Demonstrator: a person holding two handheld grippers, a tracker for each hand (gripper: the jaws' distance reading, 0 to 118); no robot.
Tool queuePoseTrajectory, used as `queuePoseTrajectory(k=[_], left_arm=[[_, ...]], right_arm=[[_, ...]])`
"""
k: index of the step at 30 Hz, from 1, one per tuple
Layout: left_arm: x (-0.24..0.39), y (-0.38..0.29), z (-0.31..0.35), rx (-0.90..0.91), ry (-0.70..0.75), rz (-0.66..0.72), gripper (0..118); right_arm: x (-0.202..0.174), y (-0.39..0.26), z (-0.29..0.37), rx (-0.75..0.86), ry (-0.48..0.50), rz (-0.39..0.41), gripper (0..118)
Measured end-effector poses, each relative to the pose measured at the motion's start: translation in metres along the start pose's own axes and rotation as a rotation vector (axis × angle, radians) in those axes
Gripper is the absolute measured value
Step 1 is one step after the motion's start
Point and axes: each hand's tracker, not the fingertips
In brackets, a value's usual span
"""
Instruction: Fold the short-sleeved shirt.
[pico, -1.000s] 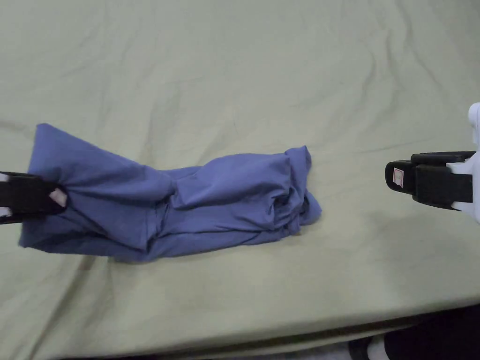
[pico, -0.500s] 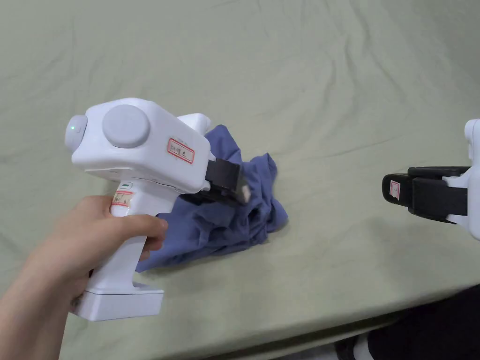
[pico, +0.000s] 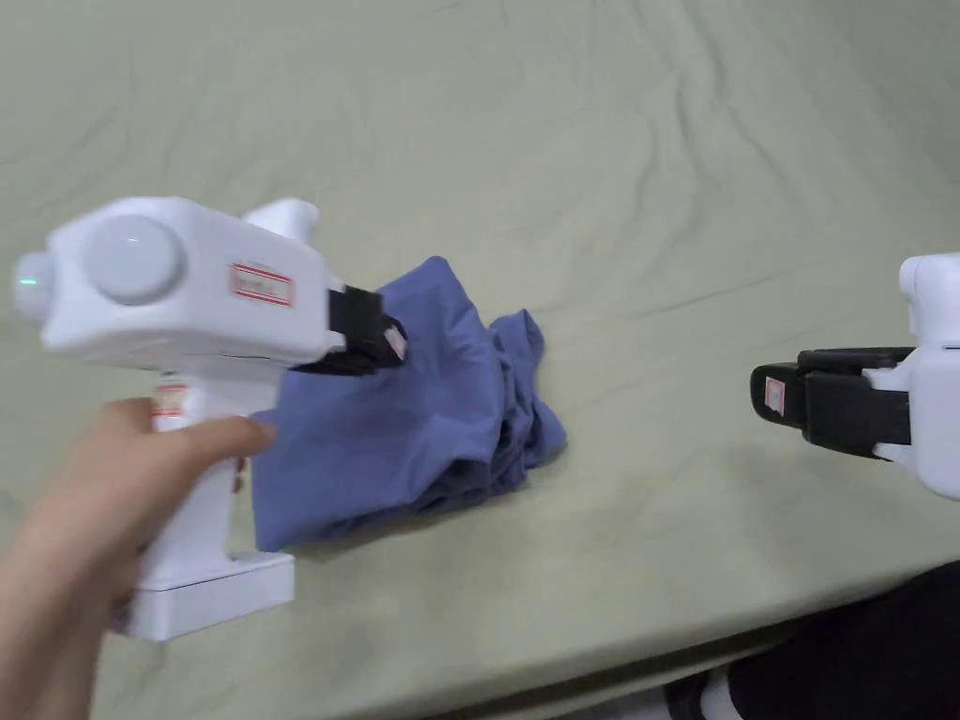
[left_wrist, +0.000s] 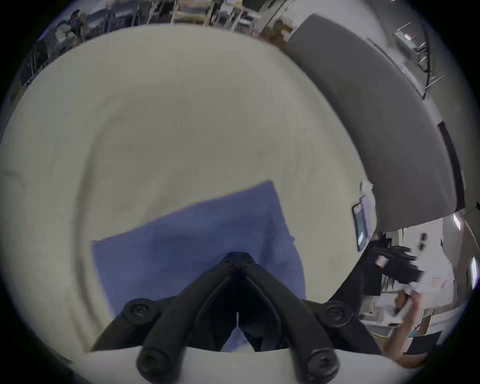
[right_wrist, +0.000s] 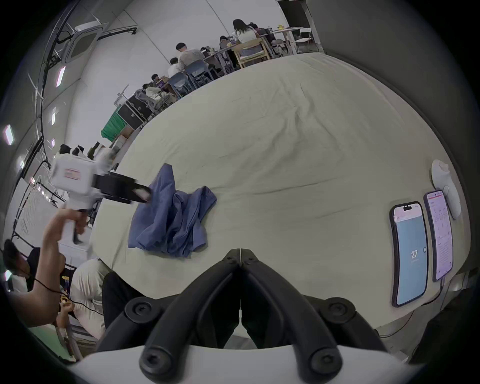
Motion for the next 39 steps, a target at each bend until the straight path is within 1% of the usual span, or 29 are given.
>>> queuePoseTrajectory(k=[1,3,5,7,9,12,14,15,17,18,20,21,23,26,28,30,31,32,33,34,35,36,37,39], left_arm=[[0.02,-0.001,-0.023,-0.041,-0.027,-0.021,0],[0.039,-0.008,-0.047,-0.07,-0.048,-0.062,0],[0.06,-0.016,-0.066,-0.092,-0.107,-0.057,0],[0.073,-0.017,-0.072,-0.089,-0.103,-0.072,0],[0.082,-0.014,-0.075,-0.103,-0.141,-0.081,0],[0.09,-0.012,-0.058,-0.113,-0.246,-0.059,0],[0.09,-0.016,-0.024,-0.045,-0.32,-0.113,0],[0.087,-0.019,-0.005,-0.009,-0.331,-0.122,0],[0.07,-0.034,0.046,0.082,-0.309,-0.129,0],[0.06,-0.042,0.068,0.127,-0.27,-0.135,0],[0.028,-0.061,0.11,0.225,-0.142,-0.133,0],[0.011,-0.068,0.121,0.258,-0.087,-0.118,0],[-0.024,-0.08,0.139,0.275,0.004,-0.035,0],[-0.071,-0.091,0.133,0.256,0.01,0.096,0],[-0.088,-0.095,0.119,0.235,-0.006,0.122,0],[-0.098,-0.095,0.1,0.213,-0.057,0.159,0],[-0.106,-0.094,0.09,0.208,-0.106,0.18,0],[-0.116,-0.092,0.078,0.198,-0.173,0.207,0],[-0.122,-0.09,0.067,0.183,-0.229,0.248,10],[-0.135,-0.088,0.053,0.152,-0.313,0.286,36],[-0.143,-0.087,0.039,0.123,-0.364,0.326,84],[-0.149,-0.087,0.028,0.101,-0.388,0.311,96],[-0.143,-0.083,0.029,0.111,-0.41,0.307,96],[-0.144,-0.076,0.012,0.124,-0.395,0.288,96]], right_arm=[[0.0,-0.001,0.001,-0.004,-0.006,-0.001,2],[0.003,-0.003,0.001,-0.013,-0.025,-0.008,2],[0.005,-0.003,0.0,-0.022,-0.04,-0.013,2],[0.005,-0.003,-0.002,-0.031,-0.051,-0.01,2],[0.003,-0.002,-0.004,-0.035,-0.053,-0.007,2],[-0.008,0.002,-0.003,-0.031,-0.037,0.01,2],[-0.02,0.008,-0.002,-0.022,-0.017,0.039,2],[-0.027,0.012,-0.003,-0.02,-0.008,0.053,2],[-0.051,0.023,-0.006,-0.021,0.017,0.125,2],[-0.063,0.028,-0.008,-0.019,0.03,0.155,2],[-0.093,0.04,-0.018,-0.023,0.069,0.229,2],[-0.106,0.045,-0.025,-0.026,0.081,0.263,2],[-0.133,0.053,-0.052,-0.052,0.097,0.331,2],[-0.152,0.055,-0.111,-0.151,0.069,0.375,2],[-0.15,0.05,-0.151,-0.218,0.002,0.388,2],[-0.143,0.04,-0.183,-0.264,-0.07,0.429,2],[-0.136,0.037,-0.195,-0.294,-0.065,0.411,2],[-0.127,0.036,-0.201,-0.292,-0.032,0.367,2],[-0.12,0.04,-0.197,-0.254,0.024,0.311,2],[-0.114,0.046,-0.193,-0.259,0.048,0.279,2],[-0.108,0.05,-0.19,-0.272,0.077,0.258,2],[-0.104,0.05,-0.191,-0.276,0.09,0.257,2],[-0.1,0.05,-0.192,-0.276,0.107,0.25,2],[-0.096,0.051,-0.192,-0.274,0.122,0.25,2]])
